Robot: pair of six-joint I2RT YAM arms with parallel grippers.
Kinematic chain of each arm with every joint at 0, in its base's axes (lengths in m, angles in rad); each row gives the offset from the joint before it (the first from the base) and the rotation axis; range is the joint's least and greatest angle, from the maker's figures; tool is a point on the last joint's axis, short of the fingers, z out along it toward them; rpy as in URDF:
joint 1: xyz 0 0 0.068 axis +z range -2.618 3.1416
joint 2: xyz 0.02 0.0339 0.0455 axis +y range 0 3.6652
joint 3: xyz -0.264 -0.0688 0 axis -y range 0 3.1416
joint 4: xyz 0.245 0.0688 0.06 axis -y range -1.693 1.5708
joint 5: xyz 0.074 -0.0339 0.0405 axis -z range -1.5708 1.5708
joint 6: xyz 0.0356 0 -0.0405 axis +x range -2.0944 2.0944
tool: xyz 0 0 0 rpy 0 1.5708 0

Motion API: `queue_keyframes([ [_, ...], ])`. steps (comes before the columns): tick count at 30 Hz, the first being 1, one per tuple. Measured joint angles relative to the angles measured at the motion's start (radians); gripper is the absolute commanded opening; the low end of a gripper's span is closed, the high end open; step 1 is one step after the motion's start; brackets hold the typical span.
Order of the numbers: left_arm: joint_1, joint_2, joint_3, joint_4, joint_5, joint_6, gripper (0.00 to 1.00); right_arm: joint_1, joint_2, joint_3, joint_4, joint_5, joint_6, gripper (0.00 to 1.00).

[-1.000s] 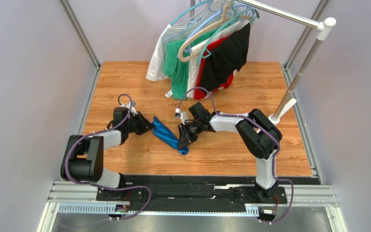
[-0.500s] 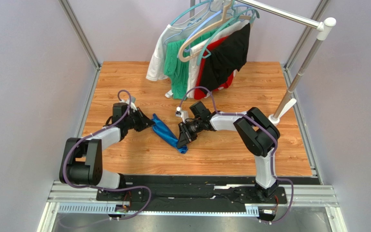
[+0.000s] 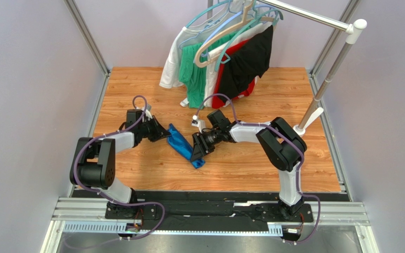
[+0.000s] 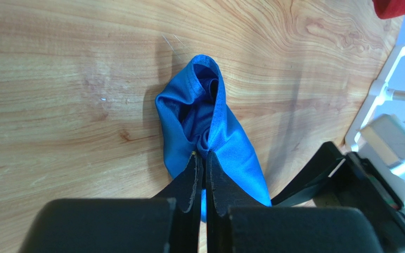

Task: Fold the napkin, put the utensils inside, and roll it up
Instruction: Roll the napkin with the utensil

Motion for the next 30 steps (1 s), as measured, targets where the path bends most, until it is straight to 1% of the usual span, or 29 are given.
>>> queue_keyframes([
  [1,0.000,0.000,0.002,-0.001,-0.005,0.004,0.16,0.001,-0.012,0.000,0.000,0.002,-0.003,0.74],
  [2,0.000,-0.001,0.002,-0.001,-0.007,0.007,0.22,0.001,-0.023,-0.003,-0.002,0.013,-0.003,0.79],
  [3,0.000,-0.003,0.002,-0.003,-0.010,0.009,0.28,0.000,-0.036,-0.009,-0.002,0.023,-0.005,0.81],
  [4,0.000,-0.005,0.002,-0.006,-0.012,0.014,0.41,0.000,-0.050,-0.016,-0.005,0.031,-0.007,0.96],
  [5,0.000,-0.008,0.002,-0.011,-0.015,0.014,0.48,-0.001,-0.064,-0.023,-0.008,0.043,-0.010,0.97],
  [6,0.000,-0.011,0.002,-0.014,-0.018,0.015,0.58,-0.001,-0.082,-0.031,-0.016,0.060,-0.011,0.98],
  [7,0.000,-0.014,0.002,-0.018,-0.020,0.014,0.72,-0.001,-0.101,-0.038,-0.025,0.075,-0.018,1.00],
  [8,0.000,-0.018,0.002,-0.021,-0.024,0.017,0.74,-0.001,-0.116,-0.043,-0.031,0.096,-0.024,1.00],
  [9,0.000,-0.023,0.002,-0.024,-0.028,0.020,0.92,-0.001,-0.133,-0.050,-0.041,0.114,-0.027,1.00],
  [10,0.000,-0.030,0.002,-0.029,-0.035,0.018,0.93,-0.001,-0.152,-0.060,-0.053,0.140,-0.032,1.00],
  [15,0.000,-0.097,0.002,-0.066,-0.082,0.016,0.95,-0.002,-0.237,-0.109,-0.086,0.243,-0.043,1.00],
  [22,0.008,-0.275,0.001,-0.119,-0.180,0.016,0.97,-0.018,-0.381,-0.203,-0.089,0.383,-0.040,1.00],
  [25,0.026,-0.354,0.001,-0.148,-0.208,0.017,0.97,-0.066,-0.453,-0.269,-0.057,0.436,-0.022,1.00],
  [30,0.089,-0.467,0.001,-0.201,-0.207,0.018,0.97,-0.180,-0.563,-0.379,-0.007,0.538,0.017,1.00],
])
